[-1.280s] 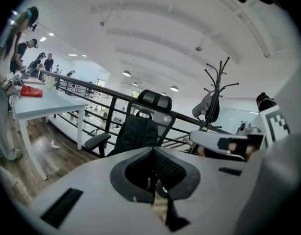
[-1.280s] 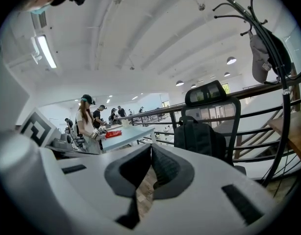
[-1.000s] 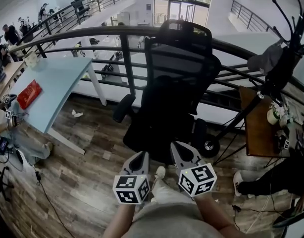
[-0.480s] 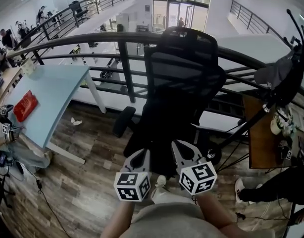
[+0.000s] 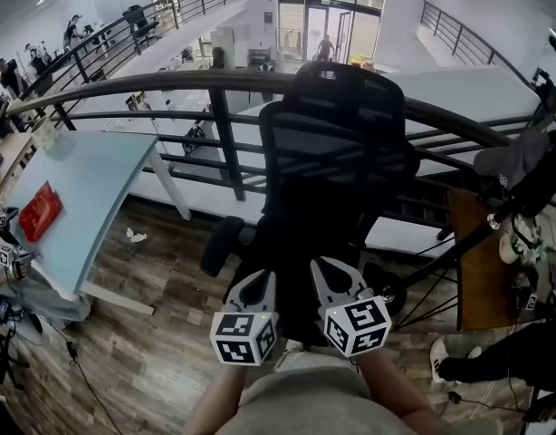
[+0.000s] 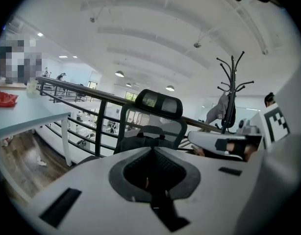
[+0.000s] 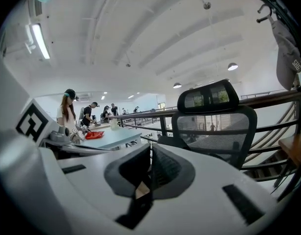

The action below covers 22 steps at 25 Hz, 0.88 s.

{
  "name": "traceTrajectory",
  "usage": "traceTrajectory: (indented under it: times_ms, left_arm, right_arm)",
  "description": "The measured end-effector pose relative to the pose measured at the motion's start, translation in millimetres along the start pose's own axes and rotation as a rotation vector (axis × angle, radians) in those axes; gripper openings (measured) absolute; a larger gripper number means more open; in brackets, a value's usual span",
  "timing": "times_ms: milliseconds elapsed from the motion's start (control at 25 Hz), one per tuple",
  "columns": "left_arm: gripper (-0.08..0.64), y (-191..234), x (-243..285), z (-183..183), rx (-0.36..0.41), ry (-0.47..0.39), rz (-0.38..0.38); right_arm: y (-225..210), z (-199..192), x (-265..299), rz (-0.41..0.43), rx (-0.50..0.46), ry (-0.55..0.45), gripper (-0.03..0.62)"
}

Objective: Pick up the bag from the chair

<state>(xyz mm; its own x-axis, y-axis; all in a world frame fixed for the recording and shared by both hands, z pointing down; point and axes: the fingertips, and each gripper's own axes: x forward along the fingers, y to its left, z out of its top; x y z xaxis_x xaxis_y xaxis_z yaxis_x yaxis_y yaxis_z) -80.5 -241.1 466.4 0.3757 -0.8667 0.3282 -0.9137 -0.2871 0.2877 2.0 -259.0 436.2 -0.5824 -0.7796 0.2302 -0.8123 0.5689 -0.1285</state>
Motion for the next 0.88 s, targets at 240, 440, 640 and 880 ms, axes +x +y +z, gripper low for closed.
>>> traceTrajectory:
  times_ms: [240, 440, 640, 880]
  left_arm:
    - [0.005, 6, 35, 7, 0.01, 0.01, -0.024]
    - [0.175, 0, 62, 2, 0.041, 0.031, -0.053]
    - [0.221, 12, 91, 0, 0.12, 0.025, -0.02]
    - [0.242, 24, 122, 2, 0.187, 0.032, -0.003]
  right_arm:
    - [-22, -1, 24, -0.008, -0.015, 0.026, 0.002]
    - [-46, -5, 38, -0.027, -0.043, 0.05, 0.086]
    - [-58, -15, 57, -0.04, -0.106, 0.086, 0.14]
    - [-69, -24, 71, -0.049, -0.145, 0.125, 0.153]
